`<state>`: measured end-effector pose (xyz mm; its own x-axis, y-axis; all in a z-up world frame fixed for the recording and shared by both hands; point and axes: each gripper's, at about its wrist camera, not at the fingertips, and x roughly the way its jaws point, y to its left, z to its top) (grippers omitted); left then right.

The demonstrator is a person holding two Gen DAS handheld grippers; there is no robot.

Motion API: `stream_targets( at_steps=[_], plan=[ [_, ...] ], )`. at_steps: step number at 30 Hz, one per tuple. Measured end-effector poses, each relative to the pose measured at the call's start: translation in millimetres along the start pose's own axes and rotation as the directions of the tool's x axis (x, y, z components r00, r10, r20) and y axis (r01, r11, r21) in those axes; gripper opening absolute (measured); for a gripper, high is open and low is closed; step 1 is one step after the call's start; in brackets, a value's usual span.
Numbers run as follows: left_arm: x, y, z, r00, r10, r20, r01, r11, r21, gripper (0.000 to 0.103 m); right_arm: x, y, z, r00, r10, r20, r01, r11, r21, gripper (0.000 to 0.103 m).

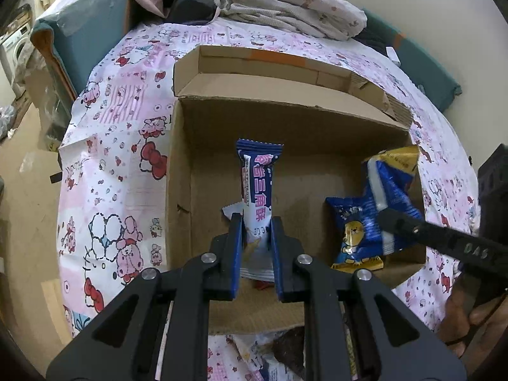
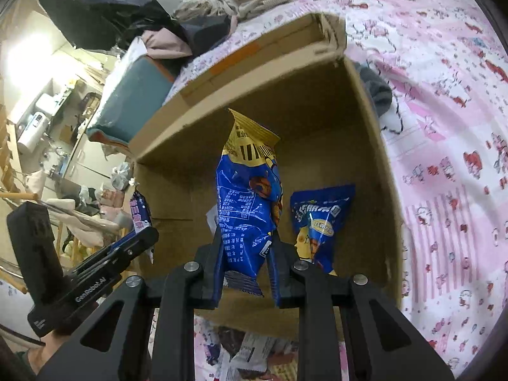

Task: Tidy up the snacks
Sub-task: 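Lower both held snacks into the box and open both grippers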

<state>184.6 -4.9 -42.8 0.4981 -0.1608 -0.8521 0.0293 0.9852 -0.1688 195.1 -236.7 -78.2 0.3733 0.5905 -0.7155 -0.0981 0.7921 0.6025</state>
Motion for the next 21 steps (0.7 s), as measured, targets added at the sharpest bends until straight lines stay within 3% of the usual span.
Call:
stream_targets(
  at_steps=[13,16,17,18,19,20,21],
  plan=[
    [7,-6,-3,1.0,0.013,-0.018,-0.012,1.0,0.012,0.014,9,2,-6,0.999,0.015,-0.045,-0.015,1.0,-0.014,0.028],
    [9,-5,-1,0.999,-0.026,-0.035,0.026,1.0,-0.009,0.018,6,3,-5,1.0,0.011,-0.024,-0.012,1.0,-0.026,0.032],
    [9,-4,-1,0.999,-0.021,-0.038,0.02,1.0,-0.014,0.028,4,4,-4,1.0,0.018,-0.019,-0.018,0.999,-0.026,0.038],
    [9,-4,-1,0.999,-0.014,-0.037,0.013,1.0,-0.014,0.036,2,3,-4,1.0,0.024,-0.013,-0.024,0.999,-0.023,0.053],
    [7,-4,-1,1.0,-0.002,-0.029,0.001,1.0,-0.014,0.052,-1,3,-4,1.0,0.03,0.003,-0.03,0.999,-0.013,0.061],
    [4,-4,-2,1.0,0.008,-0.017,-0.008,1.0,-0.015,0.067,-3,2,-3,0.999,0.03,0.019,-0.029,1.0,-0.009,0.069],
    [2,-4,-2,1.0,0.012,-0.007,-0.012,1.0,-0.018,0.071,-6,2,-2,0.999,0.02,0.029,-0.02,1.0,-0.01,0.07]
  ],
)
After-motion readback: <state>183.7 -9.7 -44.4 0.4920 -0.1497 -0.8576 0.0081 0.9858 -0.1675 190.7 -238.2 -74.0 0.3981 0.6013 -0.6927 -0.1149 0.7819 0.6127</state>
